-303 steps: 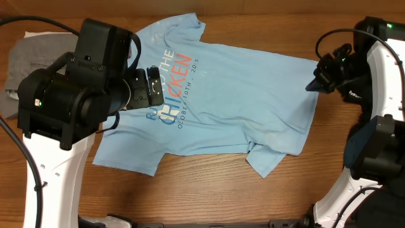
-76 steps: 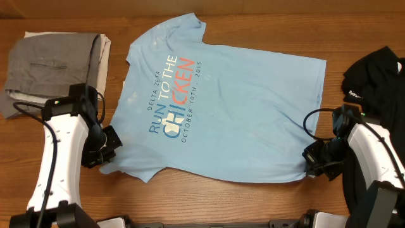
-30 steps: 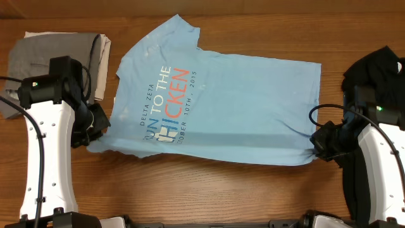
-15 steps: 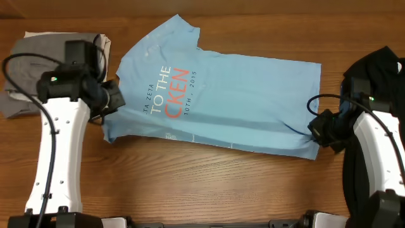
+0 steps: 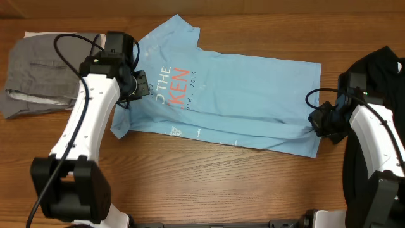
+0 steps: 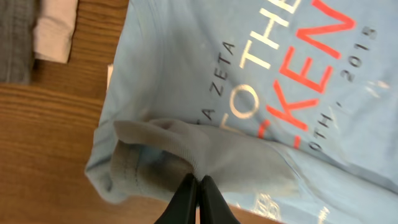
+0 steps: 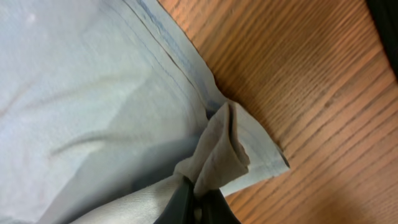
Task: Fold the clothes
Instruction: 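Carry the folded hem up toward the collar with both grippers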
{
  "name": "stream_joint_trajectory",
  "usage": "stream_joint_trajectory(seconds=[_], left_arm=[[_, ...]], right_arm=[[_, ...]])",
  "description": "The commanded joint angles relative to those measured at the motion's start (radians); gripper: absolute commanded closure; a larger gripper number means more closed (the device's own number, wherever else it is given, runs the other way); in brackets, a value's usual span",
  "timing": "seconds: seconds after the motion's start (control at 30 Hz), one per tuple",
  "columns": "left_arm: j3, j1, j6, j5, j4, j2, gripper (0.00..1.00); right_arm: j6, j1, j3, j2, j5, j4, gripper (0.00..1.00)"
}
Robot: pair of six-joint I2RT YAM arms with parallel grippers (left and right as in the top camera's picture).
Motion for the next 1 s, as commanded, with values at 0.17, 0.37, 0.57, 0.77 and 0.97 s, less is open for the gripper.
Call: stream_joint_trajectory(seconds=[0.17,0.37,0.57,0.77,0.97], left_arm=[[0.024,-0.002,0.047,-0.024,0.058,0.102,0.96],[0.024,-0.002,0.045,-0.024,0.093,0.119,0.96],[0.024,-0.002,0.045,-0.033,0.122,0.119,0.96],[0.024,-0.002,0.033,-0.147,0.125,0.119,0.96],[0.024,-0.002,0.032,-0.15,0.143,0.131,0.96]], right_arm=[[0.011,0.006,0.012,0.003,0.055,0.06,0.96],[0.011,0.006,-0.048,0.003,0.055,0.152,0.95],[0.011,0.006,-0.112,0.003,0.054,0.229,0.91],[0.01,0.006,-0.126,0.003,0.055,0.241,0.88],[0.011,0.013,-0.127,0.003,0.054,0.264,0.86]])
